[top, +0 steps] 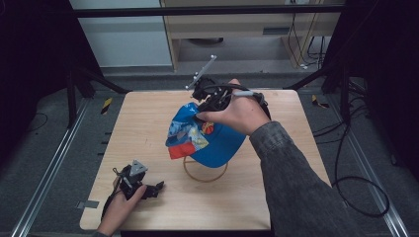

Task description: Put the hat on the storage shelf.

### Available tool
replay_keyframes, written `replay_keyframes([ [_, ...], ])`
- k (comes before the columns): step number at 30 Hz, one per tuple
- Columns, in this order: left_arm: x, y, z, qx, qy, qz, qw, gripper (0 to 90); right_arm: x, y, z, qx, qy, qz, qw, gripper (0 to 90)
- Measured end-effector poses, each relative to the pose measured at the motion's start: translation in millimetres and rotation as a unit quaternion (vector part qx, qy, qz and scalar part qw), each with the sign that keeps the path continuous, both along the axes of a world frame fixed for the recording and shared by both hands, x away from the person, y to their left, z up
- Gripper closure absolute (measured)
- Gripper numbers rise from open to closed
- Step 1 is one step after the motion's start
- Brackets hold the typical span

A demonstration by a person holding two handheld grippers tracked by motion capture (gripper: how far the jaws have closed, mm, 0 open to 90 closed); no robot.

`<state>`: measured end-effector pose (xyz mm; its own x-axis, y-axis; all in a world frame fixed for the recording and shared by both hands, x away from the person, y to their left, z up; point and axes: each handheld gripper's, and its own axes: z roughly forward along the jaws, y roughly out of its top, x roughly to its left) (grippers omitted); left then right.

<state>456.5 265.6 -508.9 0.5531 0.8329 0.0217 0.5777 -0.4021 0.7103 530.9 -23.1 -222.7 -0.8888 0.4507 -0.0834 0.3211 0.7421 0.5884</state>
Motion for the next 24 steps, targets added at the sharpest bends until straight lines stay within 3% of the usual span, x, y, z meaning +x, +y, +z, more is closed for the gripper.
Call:
replay_keyframes([
  [10, 0.0, 0.0, 0.0, 0.000, 0.000, 0.000, 1.0000, 0.0, -4.6, -5.4, 1.6, 0.009, -0.003, -0.003, 1.0000, 55.2],
  [24, -0.1, 0.1, 0.1, 0.001, 0.001, -0.001, 1.0000, 0.0, -10.4, -35.5, 4.2, 0.047, -0.007, -0.018, 0.9987, 54.0],
])
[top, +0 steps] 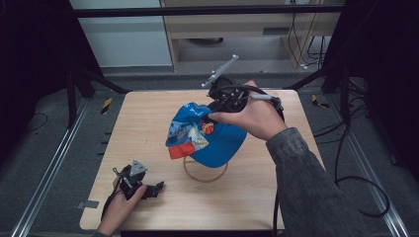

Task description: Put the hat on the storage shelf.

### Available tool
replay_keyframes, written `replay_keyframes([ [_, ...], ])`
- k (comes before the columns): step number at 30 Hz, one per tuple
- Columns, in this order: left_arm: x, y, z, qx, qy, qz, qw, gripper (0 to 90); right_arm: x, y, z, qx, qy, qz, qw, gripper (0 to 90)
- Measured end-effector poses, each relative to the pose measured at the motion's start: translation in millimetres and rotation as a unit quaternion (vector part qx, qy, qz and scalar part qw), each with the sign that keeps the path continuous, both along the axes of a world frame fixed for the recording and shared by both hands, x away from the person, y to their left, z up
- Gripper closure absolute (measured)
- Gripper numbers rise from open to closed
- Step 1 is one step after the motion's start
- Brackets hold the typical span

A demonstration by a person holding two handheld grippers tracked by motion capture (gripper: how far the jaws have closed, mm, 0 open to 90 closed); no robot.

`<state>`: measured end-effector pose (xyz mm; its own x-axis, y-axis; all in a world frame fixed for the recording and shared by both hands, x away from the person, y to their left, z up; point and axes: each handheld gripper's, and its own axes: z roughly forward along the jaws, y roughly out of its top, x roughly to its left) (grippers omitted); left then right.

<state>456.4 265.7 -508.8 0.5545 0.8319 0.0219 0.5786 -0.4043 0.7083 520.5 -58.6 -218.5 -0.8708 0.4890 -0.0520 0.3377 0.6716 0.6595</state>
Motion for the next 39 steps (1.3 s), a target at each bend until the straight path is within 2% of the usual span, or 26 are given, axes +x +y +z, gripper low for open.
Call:
replay_keyframes([
  [8, 0.0, 0.0, 0.0, 0.000, 0.000, 0.000, 1.0000, 0.0, -3.0, -29.2, 2.6, 0.017, -0.007, -0.024, 0.9996, 54.4],
  [19, 0.0, -0.2, -0.2, -0.001, -0.001, 0.001, 1.0000, 0.0, -6.9, -56.4, 1.1, 0.028, -0.012, -0.051, 0.9982, 51.1],
  [28, 0.0, -0.1, -0.3, -0.001, -0.001, 0.000, 1.0000, 0.0, -12.3, -77.2, -5.0, 0.036, -0.024, -0.075, 0.9963, 38.2],
  [29, 0.0, -0.1, -0.2, -0.001, -0.001, 0.000, 1.0000, 0.0, -13.9, -81.3, -6.2, 0.039, -0.027, -0.081, 0.9956, 33.4],
  [36, 0.0, -0.1, -0.4, -0.001, -0.002, 0.000, 1.0000, 0.0, -18.8, -93.7, -11.9, 0.048, -0.052, -0.102, 0.9923, 15.2],
  [38, 0.0, -0.1, -0.3, -0.001, -0.001, 0.000, 1.0000, 0.0, -19.1, -95.1, -13.0, 0.048, -0.053, -0.103, 0.9922, 13.0],
  [39, 0.0, 0.0, -0.3, -0.001, -0.001, 0.000, 1.0000, 0.0, -22.2, -98.9, -16.3, 0.049, -0.061, -0.104, 0.9916, 10.5],
])
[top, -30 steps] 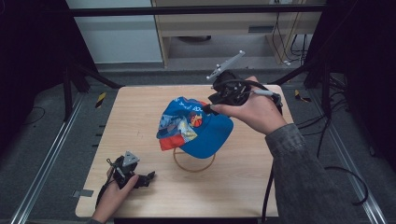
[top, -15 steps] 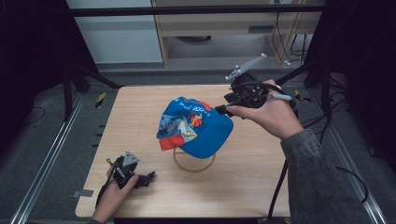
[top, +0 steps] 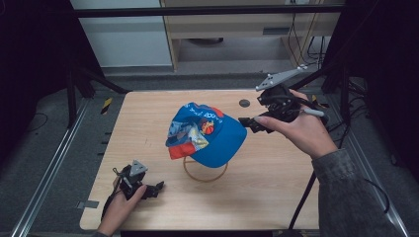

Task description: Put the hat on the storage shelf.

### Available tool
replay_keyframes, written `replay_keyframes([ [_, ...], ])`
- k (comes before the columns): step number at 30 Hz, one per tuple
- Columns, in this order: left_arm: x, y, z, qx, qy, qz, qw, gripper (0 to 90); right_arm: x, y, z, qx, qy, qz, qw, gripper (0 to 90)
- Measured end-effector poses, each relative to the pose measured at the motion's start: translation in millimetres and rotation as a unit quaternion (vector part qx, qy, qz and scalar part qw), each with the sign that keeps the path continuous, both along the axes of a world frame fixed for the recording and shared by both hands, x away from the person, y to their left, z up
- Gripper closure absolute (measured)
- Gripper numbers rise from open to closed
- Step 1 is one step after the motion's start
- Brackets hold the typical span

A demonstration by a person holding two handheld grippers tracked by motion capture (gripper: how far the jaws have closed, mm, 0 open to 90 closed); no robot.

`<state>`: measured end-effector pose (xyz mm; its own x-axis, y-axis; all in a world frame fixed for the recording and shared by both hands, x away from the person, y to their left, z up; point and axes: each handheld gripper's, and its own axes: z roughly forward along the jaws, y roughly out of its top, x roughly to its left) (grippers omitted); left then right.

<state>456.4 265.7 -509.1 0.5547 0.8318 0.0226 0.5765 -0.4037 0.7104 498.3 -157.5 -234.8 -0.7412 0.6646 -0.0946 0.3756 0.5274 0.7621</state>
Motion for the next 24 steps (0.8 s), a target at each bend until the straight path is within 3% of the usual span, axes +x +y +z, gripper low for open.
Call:
replay_keyframes([
  [6, -0.2, -0.5, -0.3, -0.003, 0.000, 0.002, 1.0000, 0.0, -7.5, -13.0, -8.1, 0.006, -0.005, -0.001, 1.0000, 6.8],
  [12, -0.1, 0.1, 0.1, 0.000, 0.001, -0.001, 1.0000, 0.0, -14.9, -38.0, -18.8, 0.021, -0.004, -0.020, 0.9996, 7.5],
  [17, -0.1, -0.1, 0.0, -0.001, 0.001, 0.000, 1.0000, 0.0, -17.1, -54.5, -31.7, 0.019, -0.004, -0.040, 0.9990, 11.5],
  [18, -0.1, -0.3, -0.1, -0.002, 0.000, 0.001, 1.0000, 0.0, -17.1, -60.5, -39.8, 0.016, -0.005, -0.047, 0.9987, 12.2],
  [24, -0.1, 0.0, 0.0, 0.000, 0.001, 0.000, 1.0000, 0.0, -16.3, -70.3, -61.7, 0.009, -0.005, -0.062, 0.9980, 12.7],
])
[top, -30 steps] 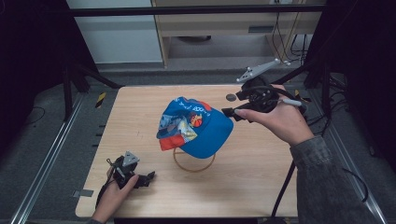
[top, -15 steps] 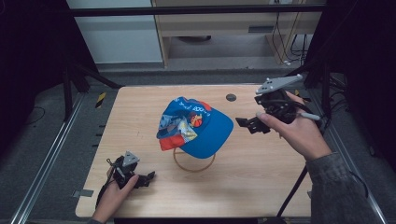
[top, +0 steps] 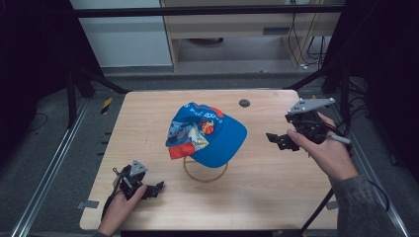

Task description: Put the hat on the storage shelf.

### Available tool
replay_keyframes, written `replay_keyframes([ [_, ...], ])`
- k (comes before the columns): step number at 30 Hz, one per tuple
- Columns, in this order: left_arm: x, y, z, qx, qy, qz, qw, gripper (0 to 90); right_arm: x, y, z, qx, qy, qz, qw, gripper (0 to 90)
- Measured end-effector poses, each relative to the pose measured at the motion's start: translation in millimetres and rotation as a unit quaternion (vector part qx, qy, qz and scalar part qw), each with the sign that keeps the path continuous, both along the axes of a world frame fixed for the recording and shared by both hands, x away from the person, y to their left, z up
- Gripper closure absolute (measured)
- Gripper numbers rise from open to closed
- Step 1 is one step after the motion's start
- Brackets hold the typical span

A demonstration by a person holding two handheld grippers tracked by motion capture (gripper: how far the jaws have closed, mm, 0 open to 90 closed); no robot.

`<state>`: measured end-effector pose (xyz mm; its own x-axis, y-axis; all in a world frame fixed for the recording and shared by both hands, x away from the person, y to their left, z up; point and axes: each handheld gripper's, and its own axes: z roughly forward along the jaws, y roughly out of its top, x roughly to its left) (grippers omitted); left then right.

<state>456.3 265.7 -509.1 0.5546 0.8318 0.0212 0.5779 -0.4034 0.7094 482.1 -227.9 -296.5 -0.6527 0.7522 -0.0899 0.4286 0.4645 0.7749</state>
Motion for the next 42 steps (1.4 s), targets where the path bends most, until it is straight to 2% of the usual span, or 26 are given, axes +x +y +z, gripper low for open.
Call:
replay_keyframes([
  [8, 0.0, 0.3, 0.2, 0.002, 0.001, -0.001, 1.0000, 0.0, -1.0, -6.3, -20.5, -0.004, -0.005, -0.009, 0.9999, 12.2],
  [14, 0.0, 0.1, 0.0, 0.001, 0.000, 0.000, 1.0000, 0.0, -2.8, -11.2, -45.1, -0.003, 0.003, -0.020, 0.9998, 12.4],
  [17, 0.0, 0.1, 0.1, 0.001, 0.000, -0.001, 1.0000, 0.0, -3.1, -12.3, -51.1, -0.002, 0.004, -0.022, 0.9997, 12.7],
  [18, 0.0, 0.1, 0.1, 0.001, 0.000, -0.001, 1.0000, 0.0, -3.6, -12.7, -58.8, 0.001, 0.008, -0.025, 0.9996, 12.8],
  [23, 0.0, 0.1, 0.1, 0.001, 0.000, 0.000, 1.0000, 0.0, -4.5, -12.9, -73.1, 0.001, 0.014, -0.027, 0.9995, 13.4],
  [24, 0.0, 0.1, 0.1, 0.001, 0.000, -0.001, 1.0000, 0.0, -5.1, -12.2, -81.3, 0.002, 0.019, -0.029, 0.9994, 13.5],
  [27, 0.0, 0.1, 0.1, 0.001, 0.000, 0.000, 1.0000, 0.0, -5.5, -11.7, -88.8, 0.003, 0.024, -0.030, 0.9993, 13.6],
  [28, 0.0, 0.1, 0.1, 0.001, 0.000, -0.001, 1.0000, 0.0, -6.0, -11.3, -95.9, 0.005, 0.027, -0.032, 0.9991, 13.7],
  [40, 0.0, 0.0, 0.0, 0.000, 0.000, 0.000, 1.0000, 0.0, -8.4, -11.9, -132.1, 0.008, 0.049, -0.039, 0.9980, 13.7],
  [42, 0.0, 0.0, 0.0, 0.000, 0.000, 0.000, 1.0000, 0.0, -8.4, -12.0, -134.5, 0.008, 0.051, -0.039, 0.9979, 13.7],
])
